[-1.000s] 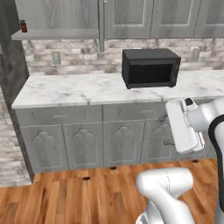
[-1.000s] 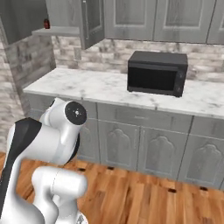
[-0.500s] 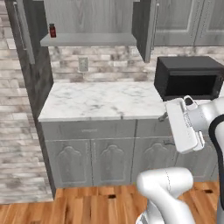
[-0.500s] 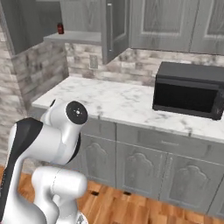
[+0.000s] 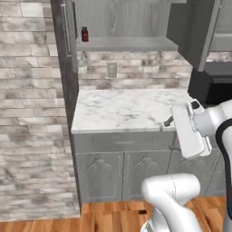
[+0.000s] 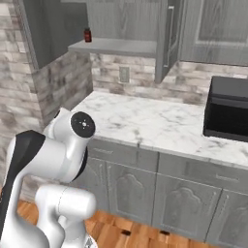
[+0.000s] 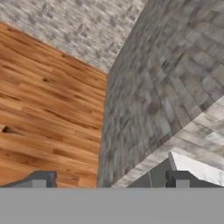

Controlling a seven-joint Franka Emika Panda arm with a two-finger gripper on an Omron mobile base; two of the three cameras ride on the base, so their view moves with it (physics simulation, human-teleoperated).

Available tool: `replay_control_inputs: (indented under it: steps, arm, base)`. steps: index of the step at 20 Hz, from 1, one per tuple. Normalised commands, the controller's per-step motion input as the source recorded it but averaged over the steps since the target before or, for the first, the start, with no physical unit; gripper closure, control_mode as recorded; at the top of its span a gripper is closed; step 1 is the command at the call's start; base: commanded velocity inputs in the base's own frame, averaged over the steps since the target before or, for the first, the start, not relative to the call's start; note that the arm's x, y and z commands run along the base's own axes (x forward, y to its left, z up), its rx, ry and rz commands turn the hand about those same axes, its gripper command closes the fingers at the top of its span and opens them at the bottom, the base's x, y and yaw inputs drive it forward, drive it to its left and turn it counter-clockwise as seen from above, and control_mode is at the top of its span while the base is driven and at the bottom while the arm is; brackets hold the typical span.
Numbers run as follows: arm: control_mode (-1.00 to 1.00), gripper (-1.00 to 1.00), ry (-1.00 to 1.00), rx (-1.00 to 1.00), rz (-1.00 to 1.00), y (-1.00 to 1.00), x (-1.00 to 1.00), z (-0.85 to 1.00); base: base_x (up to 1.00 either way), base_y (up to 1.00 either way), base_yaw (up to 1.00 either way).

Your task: Collect the paprika, mayonnaise, and shaker from the cabinet and place them next to the stove.

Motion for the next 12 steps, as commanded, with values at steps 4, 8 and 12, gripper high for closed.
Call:
replay_control_inputs:
  steps: [4,8,12]
  arm:
    - [1.00,-1.00,0.00,0.00,0.00,0.00,0.00,0.00]
    - [1.00,-1.00,0.00,0.00,0.00,0.00,0.00,0.00]
    - [1.00,-1.00,0.00,0.00,0.00,0.00,0.00,0.00]
  base:
    - [0.47,0.44,-0.03]
    - [0.51,0.22,-0.07]
    - [0.54,0.02,-0.09]
